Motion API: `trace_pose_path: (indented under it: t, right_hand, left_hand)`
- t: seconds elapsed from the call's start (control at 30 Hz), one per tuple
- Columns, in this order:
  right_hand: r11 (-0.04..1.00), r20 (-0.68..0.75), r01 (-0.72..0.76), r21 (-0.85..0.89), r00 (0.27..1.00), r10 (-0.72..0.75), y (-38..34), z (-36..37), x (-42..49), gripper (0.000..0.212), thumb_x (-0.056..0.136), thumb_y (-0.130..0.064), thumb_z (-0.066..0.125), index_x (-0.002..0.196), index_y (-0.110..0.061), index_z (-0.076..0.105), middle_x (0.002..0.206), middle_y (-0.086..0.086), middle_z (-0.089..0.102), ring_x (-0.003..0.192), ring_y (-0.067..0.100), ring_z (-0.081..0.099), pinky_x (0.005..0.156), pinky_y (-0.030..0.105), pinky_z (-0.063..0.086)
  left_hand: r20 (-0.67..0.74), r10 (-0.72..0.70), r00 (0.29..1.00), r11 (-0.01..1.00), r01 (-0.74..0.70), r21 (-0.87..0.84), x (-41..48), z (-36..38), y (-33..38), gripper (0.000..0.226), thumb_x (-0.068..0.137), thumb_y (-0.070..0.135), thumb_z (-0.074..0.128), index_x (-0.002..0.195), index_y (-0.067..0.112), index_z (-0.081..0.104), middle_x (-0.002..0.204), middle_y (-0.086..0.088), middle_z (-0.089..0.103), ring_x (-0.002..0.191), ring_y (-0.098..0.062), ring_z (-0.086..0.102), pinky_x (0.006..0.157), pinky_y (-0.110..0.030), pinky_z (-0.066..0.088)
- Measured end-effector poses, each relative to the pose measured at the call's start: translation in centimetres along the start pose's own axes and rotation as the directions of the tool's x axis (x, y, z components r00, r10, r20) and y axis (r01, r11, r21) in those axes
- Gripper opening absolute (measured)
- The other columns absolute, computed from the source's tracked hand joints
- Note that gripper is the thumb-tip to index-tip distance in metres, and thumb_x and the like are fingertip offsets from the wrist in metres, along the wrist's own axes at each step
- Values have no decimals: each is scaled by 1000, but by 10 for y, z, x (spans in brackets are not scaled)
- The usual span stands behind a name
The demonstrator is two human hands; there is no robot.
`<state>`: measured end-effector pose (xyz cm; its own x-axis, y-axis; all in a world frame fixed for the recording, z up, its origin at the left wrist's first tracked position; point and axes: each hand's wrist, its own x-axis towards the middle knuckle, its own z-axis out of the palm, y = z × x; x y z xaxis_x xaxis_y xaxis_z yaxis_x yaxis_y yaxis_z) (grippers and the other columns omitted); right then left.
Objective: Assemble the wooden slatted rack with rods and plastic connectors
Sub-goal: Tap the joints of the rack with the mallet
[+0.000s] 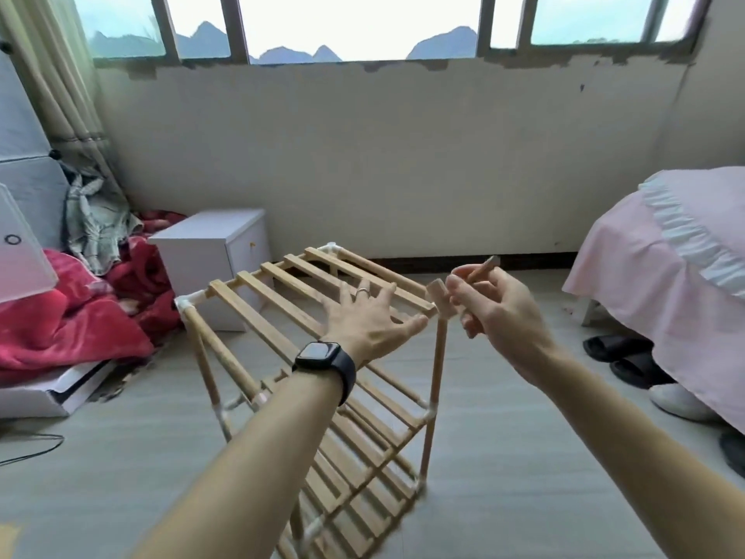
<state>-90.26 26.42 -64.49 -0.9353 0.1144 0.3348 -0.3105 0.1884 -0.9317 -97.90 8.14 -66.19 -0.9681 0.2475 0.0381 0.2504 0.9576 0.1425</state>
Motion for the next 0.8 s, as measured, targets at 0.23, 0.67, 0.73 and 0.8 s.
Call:
trace_pose_path:
  t: [0.23,0.67,0.73,0.8]
  right_hand:
    - [887,-278,126,-443,922,-270,13,-8,26,30,109,-33,39,99,-13,60,62,0,58,48,7,55,53,31,44]
    - [759,-164,279,-589,878,-450,-13,19,57,28,110,-26,36,103,-5,54,70,-2,61,53,17,61,51,30,53]
    - [689,-34,233,-686,936,-351,-5,22,55,32,110,-31,34,105,-6,53,70,7,64,55,26,63,55,46,55]
    - [682,-68,272,-679,902,-427,-4,19,55,32,109,-30,36,105,-5,55,72,8,66,56,26,63,57,46,54]
  left_hand:
    - [81,93,992,986,-103,129,-6,15,-12,67,95,73,34,152,61,0,170,-2,-4,153,-40,-14,115,-73,-8]
    - [77,87,993,995,-90,41,-39,10,-44,66,92,81,12,153,60,3,169,9,-4,155,-28,-12,122,-62,2]
    - [87,81,993,996,-84,34,-39,10,-45,66,91,82,12,153,60,3,169,9,-4,155,-27,-12,122,-62,2]
    - [83,82,993,996,-86,38,-39,12,-45,66,91,82,12,152,61,3,169,10,-4,155,-27,-11,122,-62,2]
